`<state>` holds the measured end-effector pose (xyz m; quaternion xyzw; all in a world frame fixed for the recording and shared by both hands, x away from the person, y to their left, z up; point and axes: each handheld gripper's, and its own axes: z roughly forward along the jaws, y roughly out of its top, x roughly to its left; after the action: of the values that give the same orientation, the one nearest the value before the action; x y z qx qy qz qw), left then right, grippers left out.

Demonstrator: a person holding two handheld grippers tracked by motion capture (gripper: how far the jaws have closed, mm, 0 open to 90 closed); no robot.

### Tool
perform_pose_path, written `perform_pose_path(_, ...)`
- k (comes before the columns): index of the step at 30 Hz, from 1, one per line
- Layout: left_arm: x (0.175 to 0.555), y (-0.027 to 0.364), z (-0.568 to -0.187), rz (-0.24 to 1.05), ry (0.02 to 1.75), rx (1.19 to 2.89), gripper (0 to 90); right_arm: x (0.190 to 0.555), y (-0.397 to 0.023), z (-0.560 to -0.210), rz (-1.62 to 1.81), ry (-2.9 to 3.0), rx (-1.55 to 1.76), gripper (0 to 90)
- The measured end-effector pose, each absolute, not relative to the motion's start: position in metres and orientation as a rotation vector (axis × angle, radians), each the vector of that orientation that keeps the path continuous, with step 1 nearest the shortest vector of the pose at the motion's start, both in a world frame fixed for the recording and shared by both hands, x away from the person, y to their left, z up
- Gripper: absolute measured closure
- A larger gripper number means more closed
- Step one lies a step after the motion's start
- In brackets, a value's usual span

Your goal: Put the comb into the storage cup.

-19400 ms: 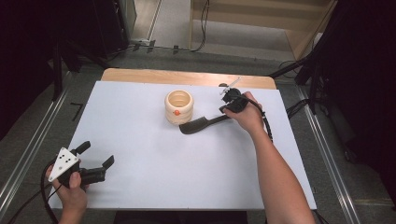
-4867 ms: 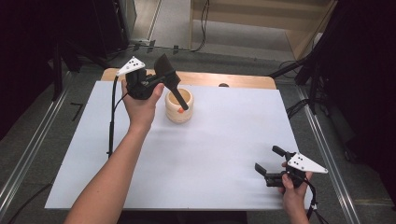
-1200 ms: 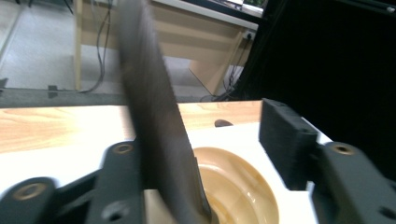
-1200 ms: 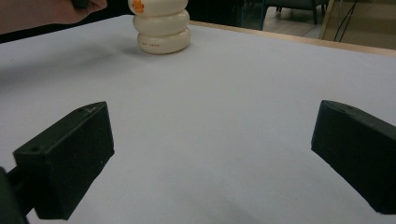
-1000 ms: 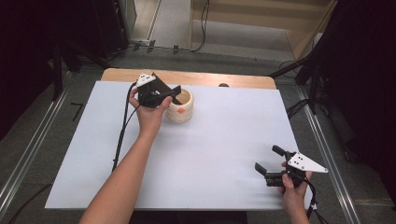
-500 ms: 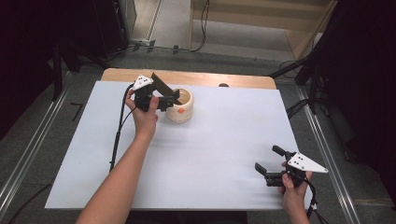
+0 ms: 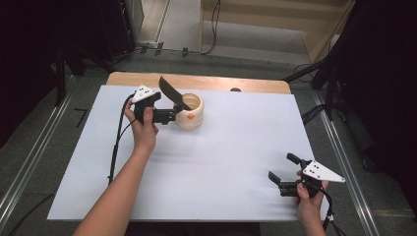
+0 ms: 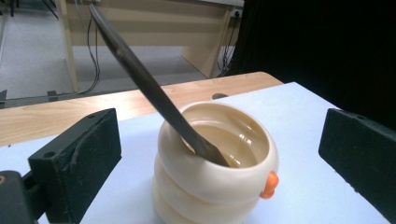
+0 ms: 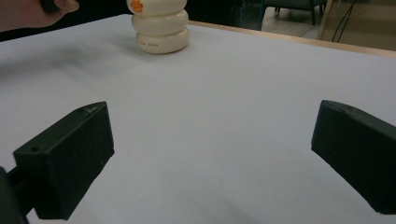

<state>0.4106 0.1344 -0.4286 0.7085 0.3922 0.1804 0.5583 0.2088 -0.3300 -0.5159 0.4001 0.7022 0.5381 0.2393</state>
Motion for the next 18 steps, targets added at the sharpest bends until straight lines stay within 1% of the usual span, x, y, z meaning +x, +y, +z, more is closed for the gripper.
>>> perform_pose_path(6, 0.399, 0.14, -0.428, 0.445, 0.904, 1.696, 0.0, 0.209, -0.33, -0.516, 1.472, 1.924, 1.088, 0.0)
perform_pose_path(18, 0.379, 0.149, -0.429, 0.451, 0.877, 1.692, 0.0, 0.209, -0.329, -0.516, 1.468, 1.926, 1.091, 0.0)
